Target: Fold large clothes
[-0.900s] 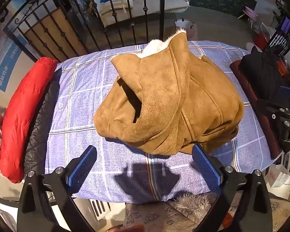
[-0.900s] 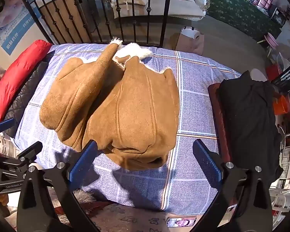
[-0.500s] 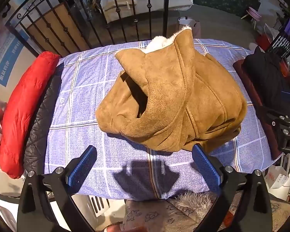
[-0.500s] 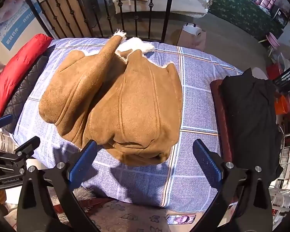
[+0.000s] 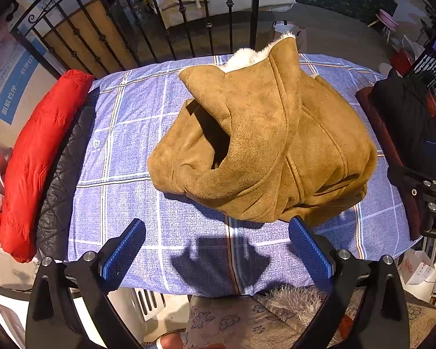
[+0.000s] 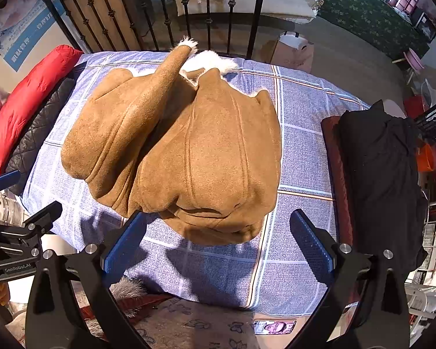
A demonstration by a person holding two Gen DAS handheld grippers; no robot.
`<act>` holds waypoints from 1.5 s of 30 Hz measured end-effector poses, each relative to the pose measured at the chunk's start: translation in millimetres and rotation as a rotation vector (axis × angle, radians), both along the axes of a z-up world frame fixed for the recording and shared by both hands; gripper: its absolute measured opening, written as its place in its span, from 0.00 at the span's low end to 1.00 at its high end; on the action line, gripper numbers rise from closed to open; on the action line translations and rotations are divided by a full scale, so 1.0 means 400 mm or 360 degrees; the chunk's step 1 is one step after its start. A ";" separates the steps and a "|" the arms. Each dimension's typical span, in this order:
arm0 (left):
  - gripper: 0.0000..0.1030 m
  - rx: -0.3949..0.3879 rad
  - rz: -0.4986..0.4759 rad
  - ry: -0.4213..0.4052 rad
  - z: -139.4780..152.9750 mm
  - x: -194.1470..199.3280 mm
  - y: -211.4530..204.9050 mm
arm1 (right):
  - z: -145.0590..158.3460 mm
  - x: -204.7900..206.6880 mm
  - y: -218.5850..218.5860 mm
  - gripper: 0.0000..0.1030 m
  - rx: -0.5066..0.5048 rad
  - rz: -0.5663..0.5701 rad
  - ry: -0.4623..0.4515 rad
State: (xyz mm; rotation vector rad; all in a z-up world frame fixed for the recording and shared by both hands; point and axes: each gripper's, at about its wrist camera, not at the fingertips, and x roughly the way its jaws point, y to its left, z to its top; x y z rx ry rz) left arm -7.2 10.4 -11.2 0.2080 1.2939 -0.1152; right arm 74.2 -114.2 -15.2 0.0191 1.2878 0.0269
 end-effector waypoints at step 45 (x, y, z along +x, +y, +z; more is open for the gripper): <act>0.94 0.0005 0.0014 0.0050 -0.013 0.006 0.011 | -0.012 -0.004 0.012 0.95 0.0020 0.0030 0.0031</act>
